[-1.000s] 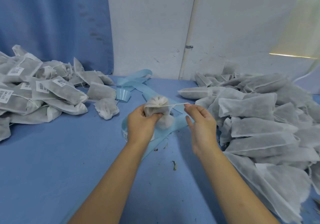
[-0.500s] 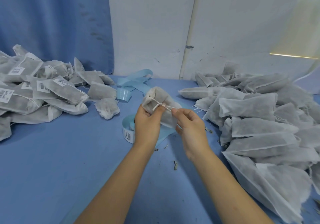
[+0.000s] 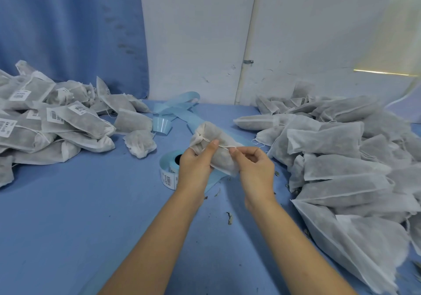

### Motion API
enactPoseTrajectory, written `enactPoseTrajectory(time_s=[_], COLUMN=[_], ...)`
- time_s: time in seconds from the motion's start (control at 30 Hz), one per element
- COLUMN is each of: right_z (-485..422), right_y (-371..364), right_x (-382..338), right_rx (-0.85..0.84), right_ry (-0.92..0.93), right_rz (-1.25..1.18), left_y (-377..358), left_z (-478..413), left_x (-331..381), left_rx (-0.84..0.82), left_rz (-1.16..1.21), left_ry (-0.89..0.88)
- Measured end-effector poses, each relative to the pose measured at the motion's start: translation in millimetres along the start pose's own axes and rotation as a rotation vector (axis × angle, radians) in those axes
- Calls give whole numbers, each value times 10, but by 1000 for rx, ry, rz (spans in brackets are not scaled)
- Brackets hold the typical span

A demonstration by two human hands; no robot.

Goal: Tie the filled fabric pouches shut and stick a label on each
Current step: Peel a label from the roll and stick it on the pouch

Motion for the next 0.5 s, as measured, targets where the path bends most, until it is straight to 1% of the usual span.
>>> enactPoseTrajectory(time_s=[0.07,0.2,0.27,0.5], right_z=[4,0,-13,-43], right_y=[-16,-49,-52,-27], right_x=[-20,-64,-72,26], right_rx=[-37,-192,-253,-198], right_ry=[7,-32,-47,8], right_rz=[-7,-80,-78,44], left_y=[43,108,128,149], left_z=[-2,-23,-27,-28], left_x=[7,61,82,127], left_rx=[49,125,160,181], left_rz=[6,95,127,171], left_ry=[-25,-64,-75,-90])
Point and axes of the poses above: each hand's wrist, its own z-axis away from the middle knuckle, its own y-axis out of the back of the hand, x = y × z, the point moved 4 cm from there along -z, towards the middle knuckle, and after that the axes turned 3 degrees about -z, right-handed, at the moved point
